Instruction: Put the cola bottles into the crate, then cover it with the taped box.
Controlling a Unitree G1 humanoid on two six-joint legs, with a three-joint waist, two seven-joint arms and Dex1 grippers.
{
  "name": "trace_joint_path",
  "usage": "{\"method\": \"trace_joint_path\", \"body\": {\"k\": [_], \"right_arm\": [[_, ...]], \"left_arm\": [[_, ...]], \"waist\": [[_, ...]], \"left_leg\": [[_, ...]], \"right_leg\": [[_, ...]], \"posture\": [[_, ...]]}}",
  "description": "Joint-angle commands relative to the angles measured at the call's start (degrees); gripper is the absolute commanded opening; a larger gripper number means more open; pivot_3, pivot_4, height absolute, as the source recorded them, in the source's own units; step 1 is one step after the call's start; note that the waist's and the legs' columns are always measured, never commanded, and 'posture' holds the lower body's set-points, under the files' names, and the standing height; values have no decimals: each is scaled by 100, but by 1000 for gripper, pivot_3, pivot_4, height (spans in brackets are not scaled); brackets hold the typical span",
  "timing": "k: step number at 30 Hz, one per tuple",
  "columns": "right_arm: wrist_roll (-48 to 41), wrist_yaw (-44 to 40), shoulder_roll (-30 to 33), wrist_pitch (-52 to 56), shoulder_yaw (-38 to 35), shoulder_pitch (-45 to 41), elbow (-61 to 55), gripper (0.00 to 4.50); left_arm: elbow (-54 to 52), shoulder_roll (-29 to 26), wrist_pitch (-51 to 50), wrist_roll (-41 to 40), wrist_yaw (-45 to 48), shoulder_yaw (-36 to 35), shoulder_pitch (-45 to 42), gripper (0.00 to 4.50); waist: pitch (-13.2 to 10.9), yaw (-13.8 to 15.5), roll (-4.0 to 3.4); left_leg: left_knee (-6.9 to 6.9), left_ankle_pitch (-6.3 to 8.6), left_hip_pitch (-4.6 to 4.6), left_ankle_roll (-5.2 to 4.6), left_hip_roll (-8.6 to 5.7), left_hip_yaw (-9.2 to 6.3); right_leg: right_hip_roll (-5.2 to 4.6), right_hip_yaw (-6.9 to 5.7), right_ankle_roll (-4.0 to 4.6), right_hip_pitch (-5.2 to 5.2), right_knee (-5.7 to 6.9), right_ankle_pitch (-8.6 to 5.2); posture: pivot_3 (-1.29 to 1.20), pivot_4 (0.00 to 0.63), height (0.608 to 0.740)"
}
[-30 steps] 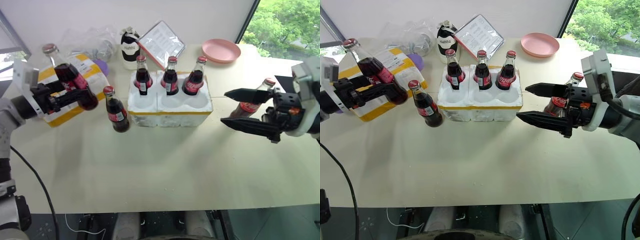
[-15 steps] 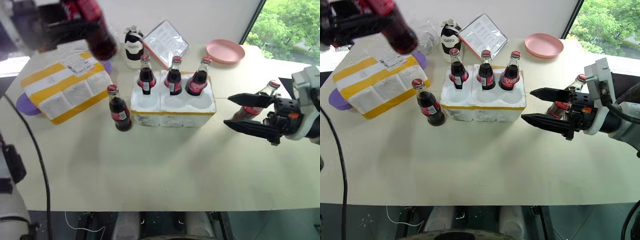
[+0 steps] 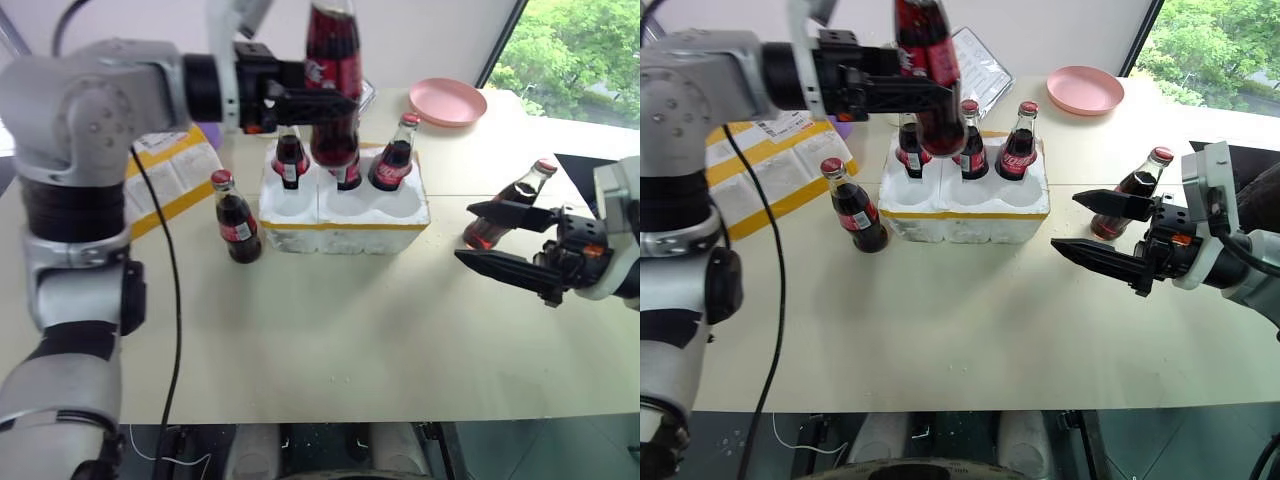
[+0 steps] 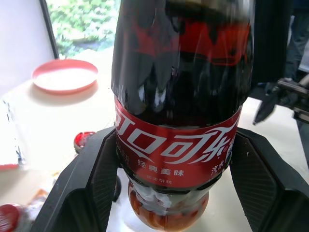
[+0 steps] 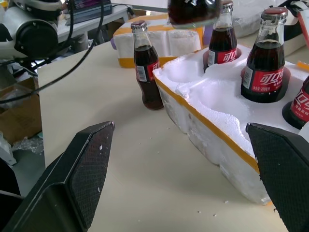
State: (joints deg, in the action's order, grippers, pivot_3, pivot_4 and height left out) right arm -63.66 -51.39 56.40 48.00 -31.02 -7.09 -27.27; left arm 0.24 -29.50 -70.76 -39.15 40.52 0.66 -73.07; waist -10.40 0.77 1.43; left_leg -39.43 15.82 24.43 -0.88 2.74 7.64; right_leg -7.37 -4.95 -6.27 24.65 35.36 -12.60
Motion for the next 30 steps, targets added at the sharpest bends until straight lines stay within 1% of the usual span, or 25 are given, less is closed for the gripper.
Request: {"method": "trace_joint_path", "body": {"k": [1,4,6,8,11,14,18,24,27,30], "right_arm": [[-49,52,-24,-135,-164,-34,-160,4500],[196,212,-71,-303,-40,-133,-152,4500],[418,380,-98,-432,78,-275,-85,4500],[548,471,-96,-481,171,-402,-11,4500],[466,386,-58,-420,154,-485,20,4500],[286,275,9,-309,75,-512,3,4500],[76,230,37,-196,24,-543,-21,4500],[24,236,48,-167,63,-513,-79,4500],[19,256,41,-153,69,-511,-96,4500],[11,285,17,-136,59,-488,-125,4500]], "left_arm": [[-120,336,-253,67,-699,-336,-450,2757],[-91,728,-427,261,-1297,-347,-444,2757],[-94,960,-712,208,-1533,-474,-444,2757],[-218,1004,-849,260,-1648,-368,-374,2757],[-529,807,-745,493,-1650,143,-141,2757],[-590,840,-745,607,-1751,278,67,2757],[-667,1232,-688,718,-2035,245,389,2757],[-637,1550,-463,928,-2166,349,648,2757],[-614,1502,-81,1221,-2165,689,857,2757],[-430,1505,407,1527,-2186,859,1005,2757]], "waist": [[-1,0,1],[0,0,0],[0,-10,0],[-1,-9,-1],[-1,-3,-1],[0,8,-2],[-2,28,1],[-1,8,0],[-1,6,-1],[-1,7,-1]], "left_leg": [[-1,0,0,0,0,-1],[-1,0,-1,0,0,-3],[-1,0,-2,0,0,-3],[-1,0,-2,1,0,-3],[0,-1,-2,1,0,-2],[2,-1,-3,2,0,-2],[-7,-1,2,2,-2,-3],[-12,0,3,-1,-1,-3],[-12,0,1,0,-1,-3],[-13,0,0,-1,-1,-3]], "right_leg": [[0,0,0,0,0,0],[0,0,0,0,0,0],[0,0,0,0,2,0],[0,1,0,0,2,0],[0,0,0,1,2,0],[1,0,0,0,2,0],[0,0,0,-3,0,0],[0,0,0,-4,3,1],[0,0,0,-4,5,1],[0,0,1,-4,6,1]], "posture": [[0,150,740],[0,150,740],[0,150,740],[0,150,740],[0,150,740],[0,150,740],[0,150,740],[0,150,740],[0,150,740],[0,150,740]]}}
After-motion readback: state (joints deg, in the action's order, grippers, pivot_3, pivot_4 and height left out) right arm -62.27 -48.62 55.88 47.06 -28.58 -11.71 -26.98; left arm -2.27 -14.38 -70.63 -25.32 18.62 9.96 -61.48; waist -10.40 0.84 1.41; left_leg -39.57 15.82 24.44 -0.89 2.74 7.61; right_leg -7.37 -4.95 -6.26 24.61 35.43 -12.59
